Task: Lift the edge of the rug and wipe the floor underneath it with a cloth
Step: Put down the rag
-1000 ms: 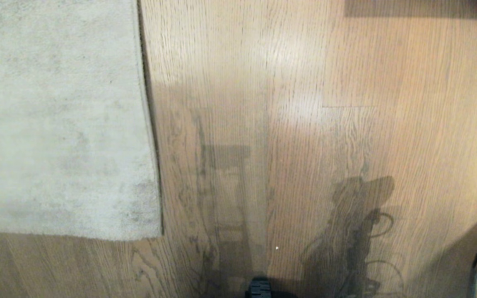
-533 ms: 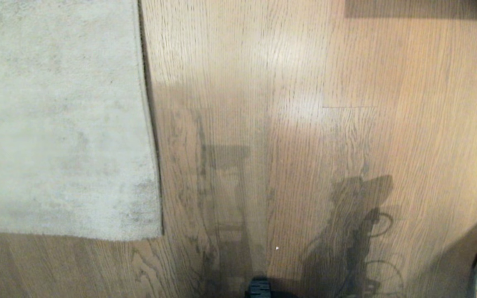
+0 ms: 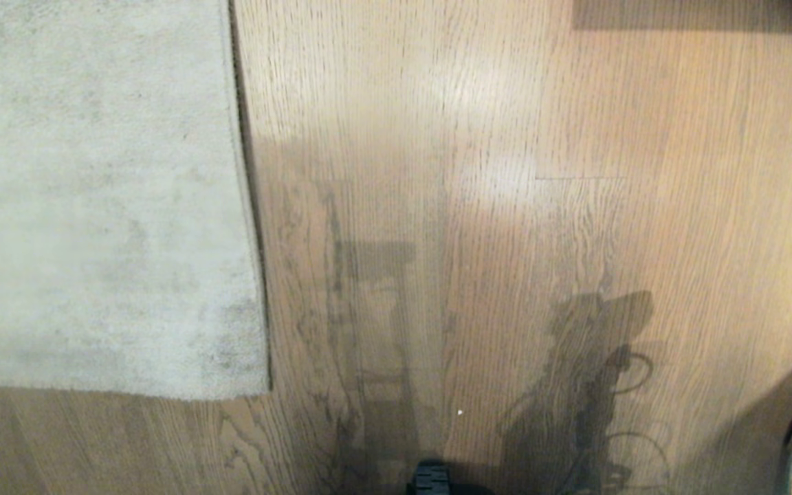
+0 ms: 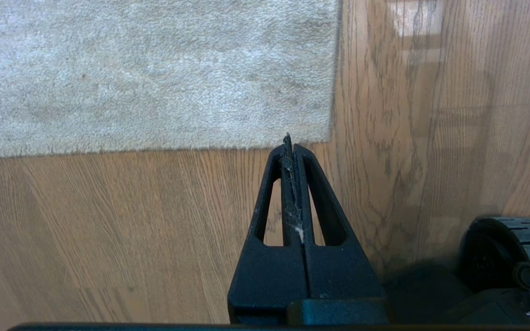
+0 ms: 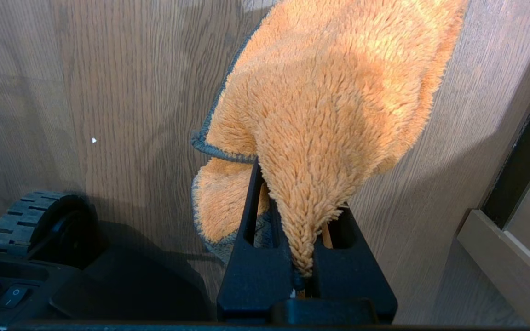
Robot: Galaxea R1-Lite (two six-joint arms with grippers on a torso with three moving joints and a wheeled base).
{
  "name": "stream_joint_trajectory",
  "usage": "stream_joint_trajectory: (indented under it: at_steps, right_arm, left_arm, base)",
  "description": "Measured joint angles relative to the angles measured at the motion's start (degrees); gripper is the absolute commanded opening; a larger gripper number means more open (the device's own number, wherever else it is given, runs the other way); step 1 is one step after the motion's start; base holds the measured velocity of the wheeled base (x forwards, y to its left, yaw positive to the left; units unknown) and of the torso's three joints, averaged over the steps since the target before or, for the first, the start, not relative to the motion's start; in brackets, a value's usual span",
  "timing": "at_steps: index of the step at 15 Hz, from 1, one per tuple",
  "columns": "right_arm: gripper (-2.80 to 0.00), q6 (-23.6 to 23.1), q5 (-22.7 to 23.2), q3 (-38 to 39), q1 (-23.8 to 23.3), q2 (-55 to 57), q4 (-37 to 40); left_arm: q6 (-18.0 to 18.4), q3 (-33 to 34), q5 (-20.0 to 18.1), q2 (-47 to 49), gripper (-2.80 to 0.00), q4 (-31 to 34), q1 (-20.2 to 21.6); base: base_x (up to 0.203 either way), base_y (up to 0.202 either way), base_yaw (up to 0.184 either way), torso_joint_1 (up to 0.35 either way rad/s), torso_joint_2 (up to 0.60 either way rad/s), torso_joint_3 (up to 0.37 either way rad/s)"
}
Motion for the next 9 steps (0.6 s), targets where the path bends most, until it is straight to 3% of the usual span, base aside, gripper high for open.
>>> stream_joint_trajectory:
  at_steps: [9]
  right_arm:
    - [-2.8, -0.32, 0.09, 0.0, 0.0, 0.0, 0.08]
  left_arm:
    - [-0.02, 0.0, 0.0, 0.0, -2.8, 0.0, 0.0]
  base:
    - [0.0, 0.0, 0.0, 0.0, 0.0, 0.0]
